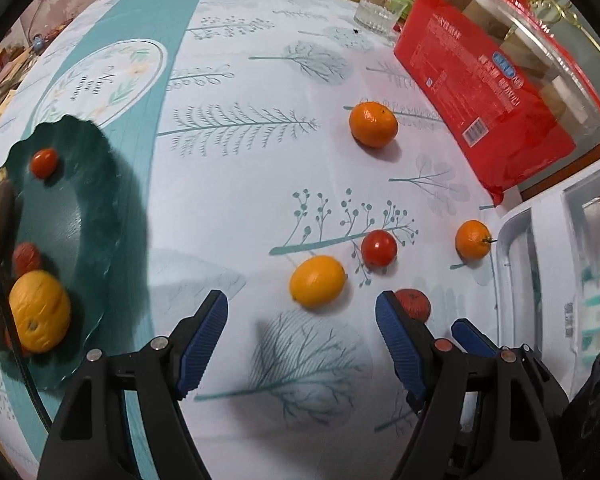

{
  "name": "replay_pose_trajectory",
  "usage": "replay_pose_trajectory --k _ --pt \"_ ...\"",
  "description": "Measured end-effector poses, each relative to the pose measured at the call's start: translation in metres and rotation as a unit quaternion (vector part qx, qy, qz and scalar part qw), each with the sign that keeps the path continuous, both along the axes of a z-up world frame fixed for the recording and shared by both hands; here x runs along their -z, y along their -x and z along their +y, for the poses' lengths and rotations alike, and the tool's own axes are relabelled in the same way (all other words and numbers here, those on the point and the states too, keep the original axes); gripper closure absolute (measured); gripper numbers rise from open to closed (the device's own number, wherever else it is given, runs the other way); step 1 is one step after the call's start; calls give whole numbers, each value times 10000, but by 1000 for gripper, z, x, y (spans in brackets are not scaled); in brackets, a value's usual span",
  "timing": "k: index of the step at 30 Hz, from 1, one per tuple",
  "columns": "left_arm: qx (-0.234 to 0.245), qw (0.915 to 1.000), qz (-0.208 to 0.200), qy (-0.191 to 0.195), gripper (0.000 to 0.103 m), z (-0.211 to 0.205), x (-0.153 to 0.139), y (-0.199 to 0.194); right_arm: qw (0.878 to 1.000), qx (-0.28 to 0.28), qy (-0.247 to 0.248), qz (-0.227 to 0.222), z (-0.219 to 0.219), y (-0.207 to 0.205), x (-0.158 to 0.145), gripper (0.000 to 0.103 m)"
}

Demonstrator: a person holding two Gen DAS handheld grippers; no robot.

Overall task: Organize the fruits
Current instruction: 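Lift both open tools from the plate toward the loose fruits, then grasp a yellow-orange citrus with the left tool while the right tool grasps a lychee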

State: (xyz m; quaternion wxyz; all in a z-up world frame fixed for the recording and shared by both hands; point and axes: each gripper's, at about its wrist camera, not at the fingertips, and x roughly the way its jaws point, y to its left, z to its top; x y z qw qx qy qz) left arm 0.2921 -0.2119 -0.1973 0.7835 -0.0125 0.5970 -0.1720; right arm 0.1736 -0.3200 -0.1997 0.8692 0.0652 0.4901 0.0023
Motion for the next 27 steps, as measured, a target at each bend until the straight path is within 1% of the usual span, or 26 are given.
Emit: replay_pose_trajectory --k 5,8,12,16,17,18,20,21,27 --pt "21 9999 113 -46 31 -11 15 -8 10000 -35 36 -73 -2 -7 9 46" --pt "134 9998 33 -132 32 -18 20 -11 9999 -66 65 -123 -5 -10 13 46" --pt "203 9996 -14 -203 45 -25 25 -12 9998 -155 8 -90 -9 -15 18 47" --pt "183 9997 81 -162 54 -28 32 -13 9993 -376 75 -11 -9 -19 21 51" --pt "209 9996 6 -173 58 -29 31 -12 9990 -449 77 15 -9 -20 22 53" --pt "256 9995 -35 -191 64 -30 31 -11 9988 -486 58 27 -9 -20 22 55" --pt "322 9992 -121 -194 67 -31 32 -11 9982 -594 8 55 -9 -22 23 63" --pt "319 9992 -173 -182 69 -31 32 -10 9979 -648 15 69 -8 -22 24 65" --pt "206 9996 -186 39 69 -21 32 -10 9960 -876 138 97 0 -23 25 70"
